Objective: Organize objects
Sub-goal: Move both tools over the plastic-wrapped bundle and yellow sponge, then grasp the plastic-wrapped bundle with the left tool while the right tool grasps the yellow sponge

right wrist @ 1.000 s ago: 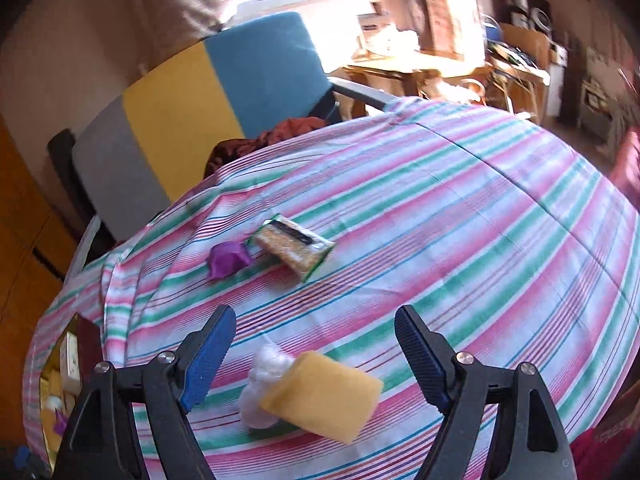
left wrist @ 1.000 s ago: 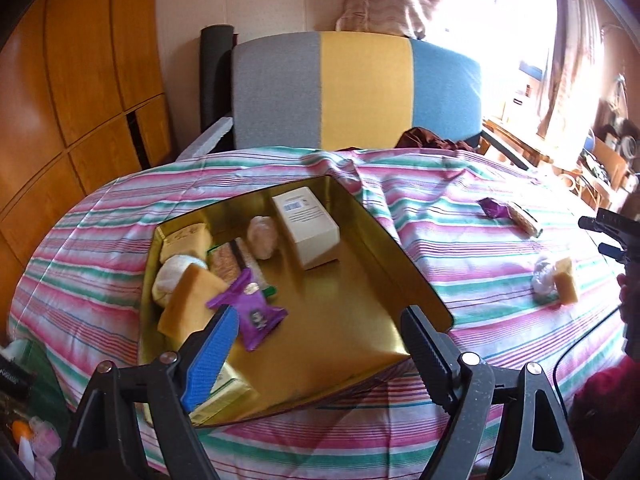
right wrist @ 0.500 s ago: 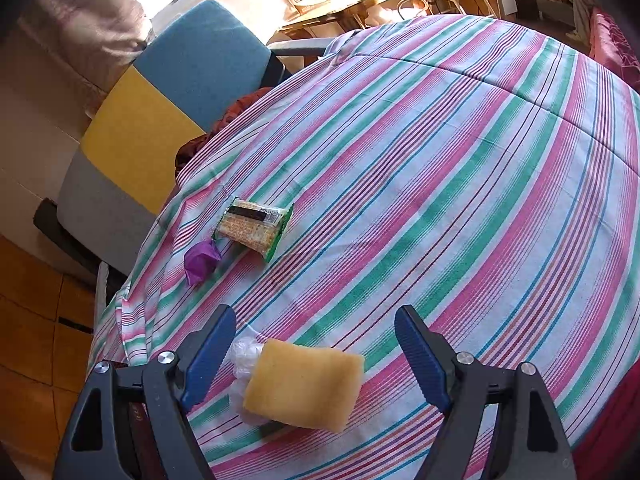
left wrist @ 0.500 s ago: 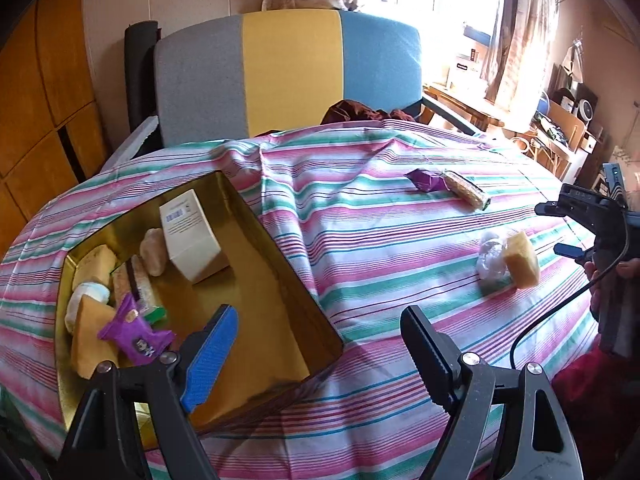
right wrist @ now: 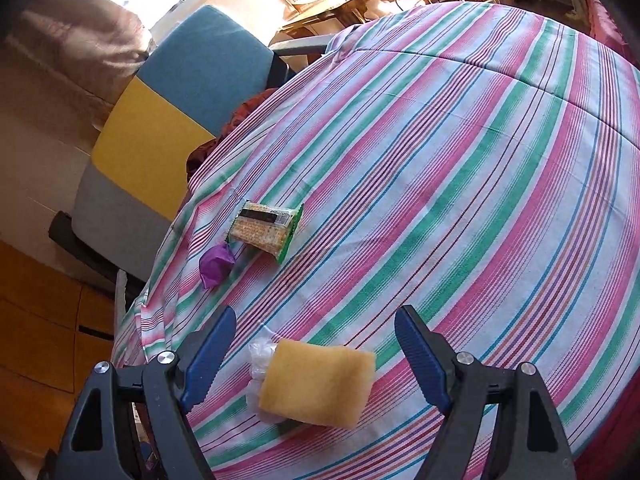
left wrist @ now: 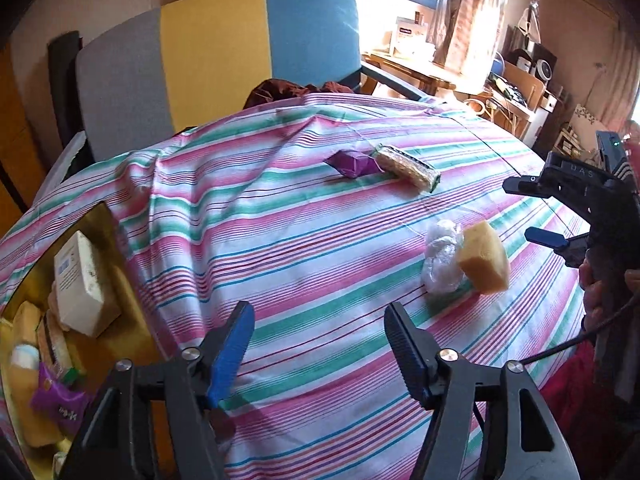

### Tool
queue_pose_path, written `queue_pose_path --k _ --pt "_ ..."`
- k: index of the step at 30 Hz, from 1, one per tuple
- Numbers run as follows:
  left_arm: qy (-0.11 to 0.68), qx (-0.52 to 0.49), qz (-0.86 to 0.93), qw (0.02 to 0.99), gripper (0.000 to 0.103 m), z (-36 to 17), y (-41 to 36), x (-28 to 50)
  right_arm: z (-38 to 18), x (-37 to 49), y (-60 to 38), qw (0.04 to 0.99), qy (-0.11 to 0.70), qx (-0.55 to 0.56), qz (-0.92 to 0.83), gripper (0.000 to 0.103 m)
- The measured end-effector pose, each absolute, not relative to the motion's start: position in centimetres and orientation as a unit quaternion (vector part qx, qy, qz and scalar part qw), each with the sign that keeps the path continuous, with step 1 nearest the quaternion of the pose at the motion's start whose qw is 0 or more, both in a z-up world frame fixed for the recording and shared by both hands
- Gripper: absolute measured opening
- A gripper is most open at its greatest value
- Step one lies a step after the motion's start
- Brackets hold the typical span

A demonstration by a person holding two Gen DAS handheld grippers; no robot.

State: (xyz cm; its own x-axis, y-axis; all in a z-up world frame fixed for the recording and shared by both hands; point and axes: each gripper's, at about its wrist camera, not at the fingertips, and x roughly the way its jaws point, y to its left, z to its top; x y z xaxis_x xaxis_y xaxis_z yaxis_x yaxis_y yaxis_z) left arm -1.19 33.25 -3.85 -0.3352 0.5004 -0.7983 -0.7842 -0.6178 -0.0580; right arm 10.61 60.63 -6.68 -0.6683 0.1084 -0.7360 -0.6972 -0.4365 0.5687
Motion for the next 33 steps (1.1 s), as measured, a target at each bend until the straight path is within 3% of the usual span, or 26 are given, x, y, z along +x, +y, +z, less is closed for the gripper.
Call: queue_pose_path --k 3,24,29,33 --pt "0.179 -0.426 0.781 0.42 0.057 -4.9 35.1 -1.3 -6.5 10.0 60.1 0.244 0.453 -0.325 0.794 0.083" --pt "0.204 -0.45 0.709 0.503 0.056 -9.0 46.9 0.9 -7.6 10.3 61.1 0.237 0.492 -0.32 0.774 0.083" --pt "0.197 -0.466 0.712 0.487 0.036 -10.3 46.7 -0.3 -8.2 10.4 61.6 0.244 0.497 -0.326 0.766 0.083" --pt "0.193 -0.463 0.72 0.48 0.034 -10.1 44.4 -0.5 -8.6 9.8 61.5 0.239 0.489 -0.345 0.765 0.083"
